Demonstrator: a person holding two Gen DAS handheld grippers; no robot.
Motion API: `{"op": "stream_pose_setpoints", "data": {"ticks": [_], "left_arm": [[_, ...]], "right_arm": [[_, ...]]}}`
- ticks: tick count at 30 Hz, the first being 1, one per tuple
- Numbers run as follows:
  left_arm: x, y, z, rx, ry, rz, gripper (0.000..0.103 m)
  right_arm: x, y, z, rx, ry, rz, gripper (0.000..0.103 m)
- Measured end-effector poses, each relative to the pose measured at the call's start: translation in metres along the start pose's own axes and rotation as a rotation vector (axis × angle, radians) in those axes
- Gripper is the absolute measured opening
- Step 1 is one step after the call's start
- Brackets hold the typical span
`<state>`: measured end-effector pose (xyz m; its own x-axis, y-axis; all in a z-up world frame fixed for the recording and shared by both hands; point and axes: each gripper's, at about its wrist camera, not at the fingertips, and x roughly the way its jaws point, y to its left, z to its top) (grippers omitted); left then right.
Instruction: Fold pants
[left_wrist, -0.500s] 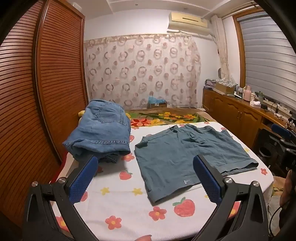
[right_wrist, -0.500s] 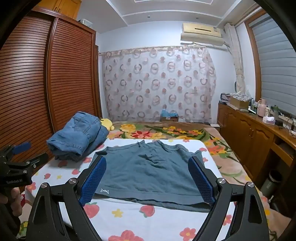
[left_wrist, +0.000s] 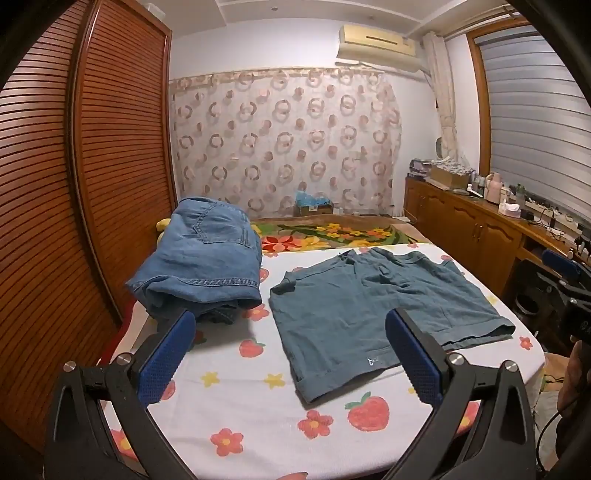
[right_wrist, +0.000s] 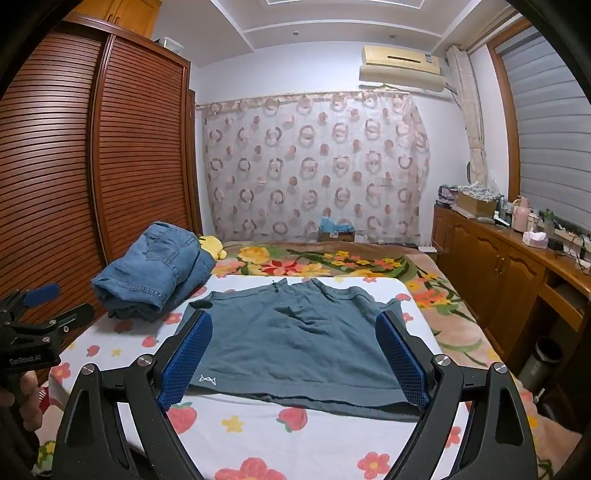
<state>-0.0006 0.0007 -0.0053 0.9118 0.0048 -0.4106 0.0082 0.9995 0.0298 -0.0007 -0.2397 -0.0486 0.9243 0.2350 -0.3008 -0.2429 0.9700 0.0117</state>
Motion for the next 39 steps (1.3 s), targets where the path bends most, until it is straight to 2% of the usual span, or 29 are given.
{"op": "stream_pose_setpoints", "data": {"ticks": [39], "left_arm": [[0.0015,0.0068,0.0017,-0.010,-0.007,-0.002,0.103]], "right_arm": [[0.0068,-0.0006,-0.0013,0.002,0.003,-0.005,0.091]]}}
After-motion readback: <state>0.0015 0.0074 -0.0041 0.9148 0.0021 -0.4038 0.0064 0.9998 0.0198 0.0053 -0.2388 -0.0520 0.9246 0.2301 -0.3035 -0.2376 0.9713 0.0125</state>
